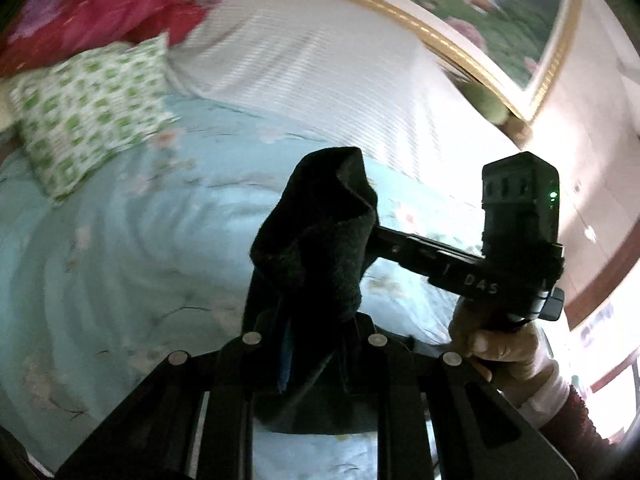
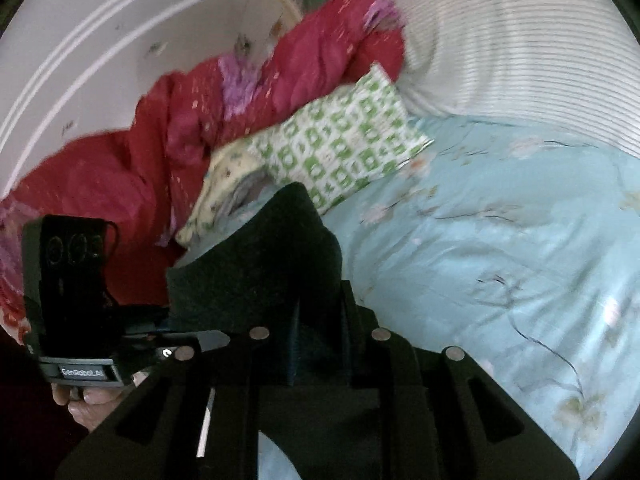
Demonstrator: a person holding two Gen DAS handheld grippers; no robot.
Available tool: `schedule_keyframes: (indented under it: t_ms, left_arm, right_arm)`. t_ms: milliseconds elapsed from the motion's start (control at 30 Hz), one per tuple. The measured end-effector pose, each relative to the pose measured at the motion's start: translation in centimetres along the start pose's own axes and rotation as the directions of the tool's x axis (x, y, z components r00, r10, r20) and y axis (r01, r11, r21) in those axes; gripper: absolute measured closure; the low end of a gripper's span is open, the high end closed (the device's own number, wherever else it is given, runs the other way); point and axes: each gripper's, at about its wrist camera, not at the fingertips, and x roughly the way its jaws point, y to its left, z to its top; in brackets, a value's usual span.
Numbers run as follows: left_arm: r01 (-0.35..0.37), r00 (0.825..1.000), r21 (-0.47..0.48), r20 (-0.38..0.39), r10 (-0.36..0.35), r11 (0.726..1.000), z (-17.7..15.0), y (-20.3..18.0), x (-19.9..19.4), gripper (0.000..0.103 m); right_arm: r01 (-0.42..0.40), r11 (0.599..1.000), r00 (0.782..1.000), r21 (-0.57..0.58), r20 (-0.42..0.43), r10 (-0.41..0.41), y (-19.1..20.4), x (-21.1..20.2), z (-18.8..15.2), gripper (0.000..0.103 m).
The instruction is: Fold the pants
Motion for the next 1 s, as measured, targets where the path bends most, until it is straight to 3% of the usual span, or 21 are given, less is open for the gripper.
schedule_keyframes:
  t_ms: [300,500,1000]
  left_arm:
    - [0.094,0.992,0.139,-0.099,-0.08,0.986,-2.1,-8.1,3.8,0.086]
    - [0.119,0.983,0.231,-0.162,-0.082,0.966,-4.5,-12.3,6.4,0.085]
    - [0.199,0.955,0.34,-0.279,-0.104,0.919,-9.4,-17.3,11.6,0.085]
  right_arm:
    - [0.077,0.989,0.991,0.126,0.097,-0.09,-3.0,-7.4,-5.1,0.085]
    - [0.106,0.97,0.981,0.219,0.137,-0.138,-5.4,-10.8,-9.0,0.085]
    - [0.177,0.924,0.963,0.339,0.133,-0.233,-9.1,-14.7,-15.3,0.085]
